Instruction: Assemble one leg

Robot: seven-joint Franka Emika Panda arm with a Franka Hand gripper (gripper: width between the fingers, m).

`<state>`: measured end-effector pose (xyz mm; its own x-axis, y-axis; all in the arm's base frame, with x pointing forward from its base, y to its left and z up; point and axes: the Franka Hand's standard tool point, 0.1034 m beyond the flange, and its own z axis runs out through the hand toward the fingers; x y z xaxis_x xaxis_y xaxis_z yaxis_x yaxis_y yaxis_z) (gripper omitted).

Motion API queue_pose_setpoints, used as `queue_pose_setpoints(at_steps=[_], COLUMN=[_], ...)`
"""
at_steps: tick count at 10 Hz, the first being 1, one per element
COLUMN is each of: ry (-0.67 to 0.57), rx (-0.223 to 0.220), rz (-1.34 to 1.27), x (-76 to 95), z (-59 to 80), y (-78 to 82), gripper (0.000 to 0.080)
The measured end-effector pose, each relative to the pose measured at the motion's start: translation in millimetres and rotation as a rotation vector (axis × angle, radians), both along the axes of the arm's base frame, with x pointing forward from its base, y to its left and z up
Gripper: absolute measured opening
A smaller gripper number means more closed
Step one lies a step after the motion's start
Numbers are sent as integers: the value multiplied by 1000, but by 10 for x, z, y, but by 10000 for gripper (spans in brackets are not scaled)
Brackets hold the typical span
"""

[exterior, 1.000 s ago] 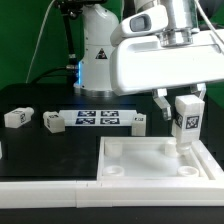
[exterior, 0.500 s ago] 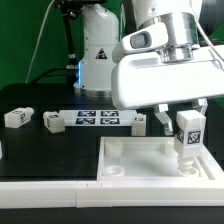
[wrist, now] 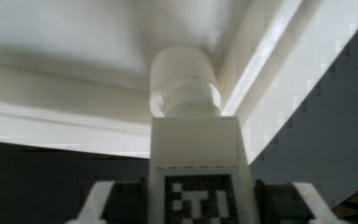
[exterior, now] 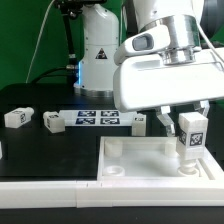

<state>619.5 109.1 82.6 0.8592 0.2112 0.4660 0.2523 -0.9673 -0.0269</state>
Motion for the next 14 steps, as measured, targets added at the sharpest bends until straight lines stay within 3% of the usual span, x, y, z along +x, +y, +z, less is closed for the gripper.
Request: queue_pose_setpoints(at_steps=[4,10,11,12,14], ry=[5,-29,-29,-29,-29], rx=[0,0,0,0,0], rz=[-2,-8,-8,-8,-8], x=[-32,-23,-23,-23,-23], z=[-126,-137,-137,-137,-137], y=[2,-3,-3,-3,-3], gripper=[290,290,479,590,636])
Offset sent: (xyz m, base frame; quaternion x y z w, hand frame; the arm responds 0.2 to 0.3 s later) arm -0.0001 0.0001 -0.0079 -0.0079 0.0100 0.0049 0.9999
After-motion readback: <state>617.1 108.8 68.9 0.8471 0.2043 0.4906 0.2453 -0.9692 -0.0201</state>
